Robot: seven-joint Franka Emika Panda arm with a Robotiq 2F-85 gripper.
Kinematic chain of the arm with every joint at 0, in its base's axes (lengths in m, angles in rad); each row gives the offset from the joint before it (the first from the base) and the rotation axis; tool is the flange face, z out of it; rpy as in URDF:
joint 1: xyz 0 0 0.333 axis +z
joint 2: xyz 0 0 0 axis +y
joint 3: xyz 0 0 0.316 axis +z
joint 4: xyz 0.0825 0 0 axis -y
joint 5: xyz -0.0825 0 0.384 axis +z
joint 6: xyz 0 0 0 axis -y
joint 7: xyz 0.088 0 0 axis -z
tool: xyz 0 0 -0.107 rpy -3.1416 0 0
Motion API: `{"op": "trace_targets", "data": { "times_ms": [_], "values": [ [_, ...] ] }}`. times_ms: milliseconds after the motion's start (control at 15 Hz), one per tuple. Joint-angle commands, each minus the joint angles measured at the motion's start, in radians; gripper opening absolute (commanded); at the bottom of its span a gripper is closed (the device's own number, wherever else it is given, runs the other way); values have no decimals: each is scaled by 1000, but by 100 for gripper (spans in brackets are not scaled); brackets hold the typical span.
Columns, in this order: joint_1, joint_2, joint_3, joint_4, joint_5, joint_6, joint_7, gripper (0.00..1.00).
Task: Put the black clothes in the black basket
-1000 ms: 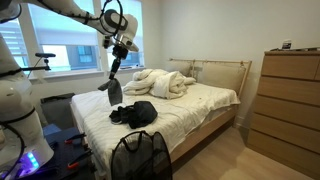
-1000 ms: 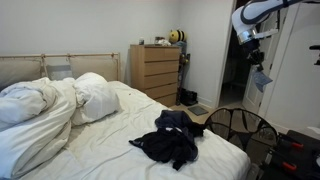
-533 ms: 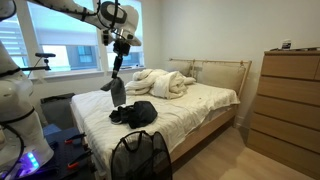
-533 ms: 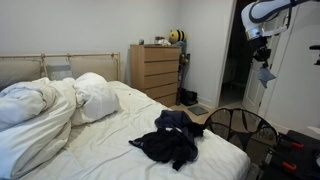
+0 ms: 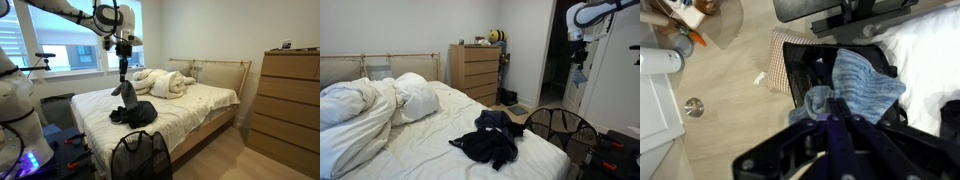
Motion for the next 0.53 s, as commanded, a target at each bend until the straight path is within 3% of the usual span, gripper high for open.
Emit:
{"op": "trace_targets", "data": {
  "times_ms": [0, 67, 133, 467],
  "values": [
    [-11, -50, 1, -63, -19, 81, -22, 1],
    [-11, -52, -1, -69, -9, 86, -24, 27],
    [-11, -55, -2, -73, -5, 89, -29, 28],
    [-8, -74, -3, -87, 4, 89, -45, 65]
  ]
}}
